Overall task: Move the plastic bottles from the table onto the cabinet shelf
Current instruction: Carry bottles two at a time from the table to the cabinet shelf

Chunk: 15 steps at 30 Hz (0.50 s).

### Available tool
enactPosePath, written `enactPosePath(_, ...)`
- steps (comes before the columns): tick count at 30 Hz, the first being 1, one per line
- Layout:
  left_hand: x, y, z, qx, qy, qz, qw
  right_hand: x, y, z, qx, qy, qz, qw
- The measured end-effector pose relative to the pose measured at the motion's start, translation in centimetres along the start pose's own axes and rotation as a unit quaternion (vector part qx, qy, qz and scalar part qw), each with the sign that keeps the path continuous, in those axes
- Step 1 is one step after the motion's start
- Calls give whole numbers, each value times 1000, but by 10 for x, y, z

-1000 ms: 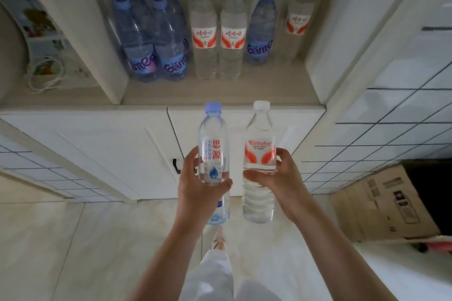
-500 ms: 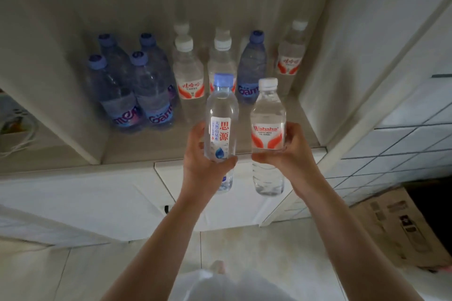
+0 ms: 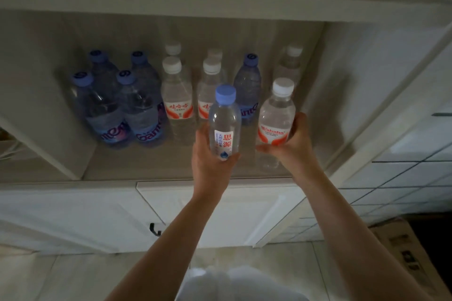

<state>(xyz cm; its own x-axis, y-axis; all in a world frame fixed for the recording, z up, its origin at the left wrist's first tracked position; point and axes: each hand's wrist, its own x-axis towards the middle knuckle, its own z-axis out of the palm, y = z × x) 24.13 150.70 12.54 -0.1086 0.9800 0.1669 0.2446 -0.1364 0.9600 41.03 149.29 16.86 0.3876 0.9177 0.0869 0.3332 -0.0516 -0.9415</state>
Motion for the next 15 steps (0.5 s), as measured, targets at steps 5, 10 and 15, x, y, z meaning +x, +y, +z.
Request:
enactPosePath(5, 1, -6, 11, 18, 15, 18, 1000, 7, 11, -6, 23, -23, -19, 999)
enactPosePath(10, -6, -8, 16, 32, 33, 33, 998, 0, 26, -9, 26, -44, -14, 999)
enactPosePath(15, -12, -16, 12, 76, 6, 36, 996, -8, 30, -1, 4, -18, -14, 1000)
